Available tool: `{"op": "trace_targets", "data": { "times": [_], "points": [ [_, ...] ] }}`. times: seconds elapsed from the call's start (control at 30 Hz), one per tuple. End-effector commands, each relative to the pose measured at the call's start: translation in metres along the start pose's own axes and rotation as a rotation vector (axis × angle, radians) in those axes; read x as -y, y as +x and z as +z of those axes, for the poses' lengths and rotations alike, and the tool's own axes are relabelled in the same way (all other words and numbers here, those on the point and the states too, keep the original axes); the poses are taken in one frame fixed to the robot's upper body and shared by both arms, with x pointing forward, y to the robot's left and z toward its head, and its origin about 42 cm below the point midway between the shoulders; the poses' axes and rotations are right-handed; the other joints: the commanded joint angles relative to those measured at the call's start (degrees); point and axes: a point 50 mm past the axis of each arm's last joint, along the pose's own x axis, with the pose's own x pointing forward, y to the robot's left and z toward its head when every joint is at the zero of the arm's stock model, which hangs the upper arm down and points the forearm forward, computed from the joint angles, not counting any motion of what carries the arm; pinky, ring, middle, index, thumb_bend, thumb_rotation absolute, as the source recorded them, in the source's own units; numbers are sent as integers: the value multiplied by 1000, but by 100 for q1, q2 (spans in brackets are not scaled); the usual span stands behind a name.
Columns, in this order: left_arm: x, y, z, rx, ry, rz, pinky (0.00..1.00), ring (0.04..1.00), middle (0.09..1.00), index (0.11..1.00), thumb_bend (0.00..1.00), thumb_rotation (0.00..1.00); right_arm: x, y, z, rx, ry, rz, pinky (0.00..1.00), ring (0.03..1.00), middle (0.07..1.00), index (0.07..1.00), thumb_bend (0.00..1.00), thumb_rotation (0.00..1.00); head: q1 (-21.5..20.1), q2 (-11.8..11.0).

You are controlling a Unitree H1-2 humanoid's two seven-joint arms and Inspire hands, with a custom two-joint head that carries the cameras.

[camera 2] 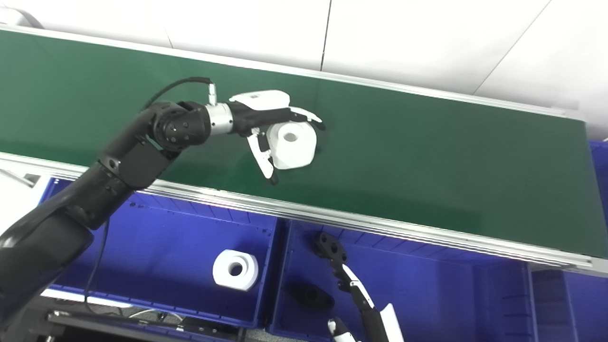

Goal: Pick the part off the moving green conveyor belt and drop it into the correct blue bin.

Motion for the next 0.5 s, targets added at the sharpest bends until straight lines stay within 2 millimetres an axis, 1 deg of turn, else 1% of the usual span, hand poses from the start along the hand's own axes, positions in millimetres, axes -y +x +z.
{"op": "trace_targets", "data": {
  "times": [0.0, 0.1, 0.2, 0.23, 0.27, 0.3, 0.33, 0.37, 0.4, 0.43, 0.47],
  "points": [
    [-2, 6, 6, 29, 31, 15, 752, 887, 952, 926, 1000, 178, 1, -2, 9, 68, 10, -20, 826, 882, 915, 899, 585, 996, -2, 3],
    [6, 13, 10, 53, 30, 23, 742, 874, 951, 937, 1000, 167, 1, -2, 9, 69, 6, -21, 827, 883, 915, 900, 585, 999, -7, 1],
    [14, 18, 12, 80, 1, 16, 747, 865, 936, 915, 999, 103, 2, -2, 10, 70, 10, -22, 828, 883, 914, 899, 582, 997, -13, 13],
    [16, 19, 13, 86, -4, 15, 720, 838, 918, 889, 983, 60, 1, -2, 10, 70, 10, -22, 827, 882, 914, 898, 587, 999, -13, 13],
    [18, 21, 13, 93, -10, 11, 619, 741, 884, 848, 948, 29, 1, -2, 10, 70, 10, -23, 827, 881, 913, 898, 589, 1000, -11, 4],
    [22, 22, 13, 98, -27, 11, 598, 720, 877, 839, 941, 23, 1, -2, 10, 69, 8, -22, 827, 881, 913, 898, 589, 1000, -12, 5],
    [24, 23, 13, 102, -39, 11, 519, 569, 812, 776, 672, 9, 1, -2, 10, 69, 6, -21, 827, 882, 914, 899, 587, 1000, -13, 6],
    [25, 23, 13, 106, -47, 17, 492, 517, 790, 755, 580, 4, 1, -2, 10, 70, 5, -21, 828, 882, 914, 899, 586, 1000, -15, 16],
    [26, 22, 13, 108, -50, 22, 466, 489, 751, 714, 532, 2, 1, -2, 10, 71, 4, -21, 828, 882, 914, 899, 583, 1000, -13, 17],
    [26, 22, 12, 111, -50, 32, 453, 475, 732, 693, 507, 1, 1, -3, 10, 70, 7, -21, 829, 882, 913, 899, 581, 1000, -3, 17],
    [26, 21, 11, 114, -51, 39, 461, 464, 667, 633, 483, 0, 0, -3, 10, 70, 9, -21, 831, 884, 914, 899, 585, 1000, -4, 17]
  ]
}}
